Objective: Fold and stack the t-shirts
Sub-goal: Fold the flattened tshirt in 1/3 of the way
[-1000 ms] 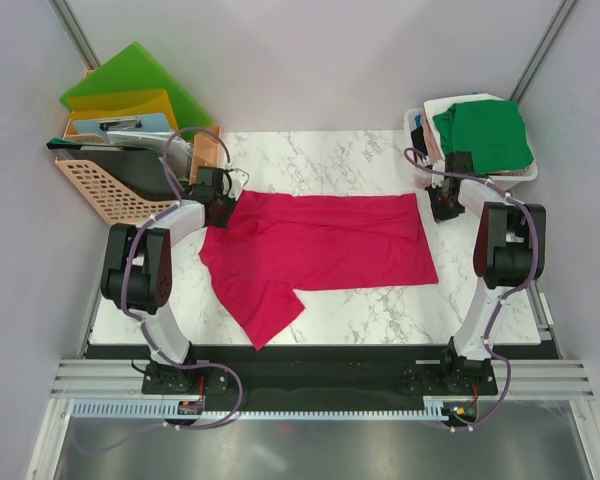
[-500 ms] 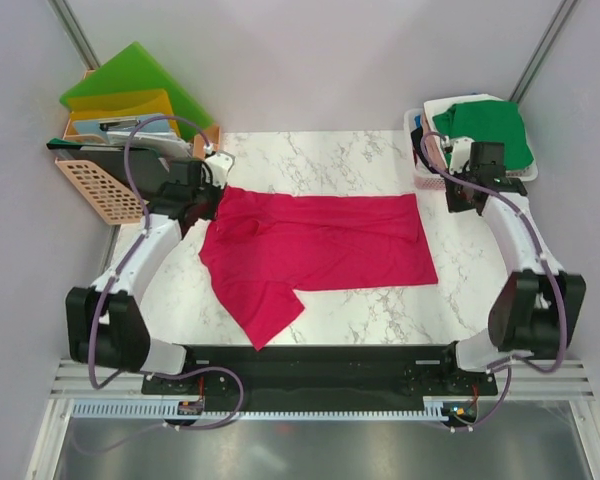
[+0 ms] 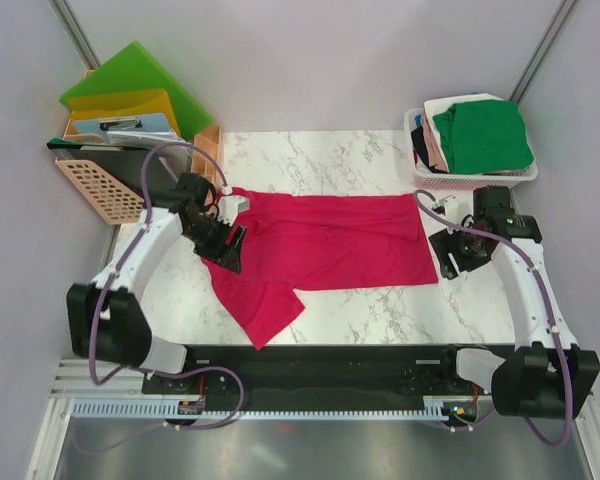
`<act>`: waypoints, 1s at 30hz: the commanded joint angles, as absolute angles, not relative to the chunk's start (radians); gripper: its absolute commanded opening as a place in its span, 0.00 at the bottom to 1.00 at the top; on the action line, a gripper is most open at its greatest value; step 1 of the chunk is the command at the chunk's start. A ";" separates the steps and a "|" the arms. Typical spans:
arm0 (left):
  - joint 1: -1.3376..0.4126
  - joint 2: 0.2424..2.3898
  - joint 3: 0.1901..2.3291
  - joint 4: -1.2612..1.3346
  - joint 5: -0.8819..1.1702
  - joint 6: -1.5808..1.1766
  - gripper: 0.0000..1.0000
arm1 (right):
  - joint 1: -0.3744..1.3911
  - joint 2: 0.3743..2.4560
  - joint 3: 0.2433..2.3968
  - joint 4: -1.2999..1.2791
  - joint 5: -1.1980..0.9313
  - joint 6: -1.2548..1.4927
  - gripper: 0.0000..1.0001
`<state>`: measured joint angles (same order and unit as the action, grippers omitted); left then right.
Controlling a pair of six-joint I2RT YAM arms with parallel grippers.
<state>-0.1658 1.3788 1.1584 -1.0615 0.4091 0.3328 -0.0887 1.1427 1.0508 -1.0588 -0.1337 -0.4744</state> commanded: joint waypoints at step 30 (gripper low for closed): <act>-0.830 0.776 0.575 -0.472 -0.042 0.445 0.66 | -0.087 1.460 1.129 -0.945 -0.230 -0.380 0.69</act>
